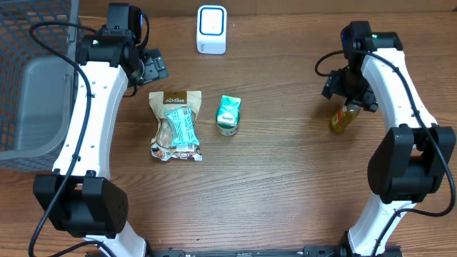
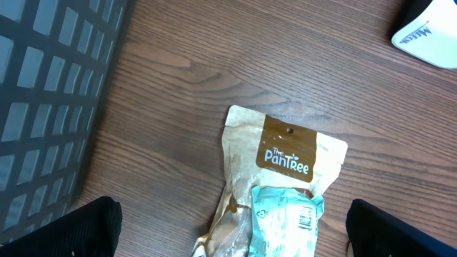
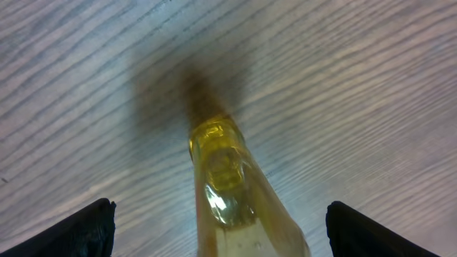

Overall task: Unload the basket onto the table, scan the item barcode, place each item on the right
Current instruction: 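Move the bottle right and set it down, opening the right gripper, then lower the right gripper onto the small green tissue pack and grasp it, then lift the tissue pack with the right gripper and move it right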

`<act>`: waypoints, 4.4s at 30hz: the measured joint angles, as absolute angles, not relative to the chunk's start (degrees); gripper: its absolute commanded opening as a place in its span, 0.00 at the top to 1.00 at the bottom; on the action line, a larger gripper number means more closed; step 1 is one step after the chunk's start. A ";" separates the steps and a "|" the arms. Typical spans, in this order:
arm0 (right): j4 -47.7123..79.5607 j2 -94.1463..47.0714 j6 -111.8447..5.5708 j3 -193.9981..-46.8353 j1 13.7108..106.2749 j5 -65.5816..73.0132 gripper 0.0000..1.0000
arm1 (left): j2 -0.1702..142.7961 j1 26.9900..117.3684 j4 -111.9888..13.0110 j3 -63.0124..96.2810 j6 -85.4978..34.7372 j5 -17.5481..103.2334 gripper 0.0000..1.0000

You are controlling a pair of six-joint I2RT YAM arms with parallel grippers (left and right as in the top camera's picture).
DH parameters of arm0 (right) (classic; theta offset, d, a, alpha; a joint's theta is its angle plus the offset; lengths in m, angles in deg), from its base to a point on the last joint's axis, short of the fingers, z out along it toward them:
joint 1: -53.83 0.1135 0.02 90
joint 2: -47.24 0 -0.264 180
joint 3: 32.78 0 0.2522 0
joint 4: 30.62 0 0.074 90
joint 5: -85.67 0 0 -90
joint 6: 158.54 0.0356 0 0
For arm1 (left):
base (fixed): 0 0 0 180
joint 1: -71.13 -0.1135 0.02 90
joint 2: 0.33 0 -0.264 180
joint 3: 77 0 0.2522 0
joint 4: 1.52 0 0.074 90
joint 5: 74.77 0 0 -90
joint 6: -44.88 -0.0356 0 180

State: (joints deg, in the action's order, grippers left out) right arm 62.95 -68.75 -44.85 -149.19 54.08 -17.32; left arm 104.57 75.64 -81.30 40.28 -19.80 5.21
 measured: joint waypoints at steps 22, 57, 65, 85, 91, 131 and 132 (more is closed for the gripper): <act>69.53 -66.21 -50.25 -163.29 65.40 12.01 0.41 | 104.57 75.64 -81.30 40.28 -19.80 5.21 0.01; 42.21 -66.23 -42.21 -141.30 79.48 13.91 0.53 | 104.57 75.64 -81.30 40.28 -19.80 5.21 0.01; 41.20 -66.23 -40.61 -140.95 80.51 13.89 0.53 | 104.57 75.64 -81.30 40.28 -19.80 5.21 0.00; 39.56 -66.23 -40.22 -140.95 82.47 13.74 0.53 | 104.57 75.64 -81.30 40.28 -19.80 5.21 0.01; 39.48 -66.65 -40.22 -140.95 82.47 13.69 0.60 | 104.57 75.64 -81.30 40.28 -19.80 5.21 0.01; 48.15 -61.69 -58.54 -140.93 81.14 3.36 0.96 | 104.57 75.64 -81.32 40.28 -19.80 5.21 0.00; 48.65 -61.69 -58.67 -140.93 81.01 2.61 0.96 | 104.57 75.64 -81.32 40.28 -19.80 5.21 0.00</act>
State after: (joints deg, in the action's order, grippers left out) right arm 48.65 -61.69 -58.67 -140.93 81.01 2.61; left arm 104.57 75.64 -81.32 40.28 -19.80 5.21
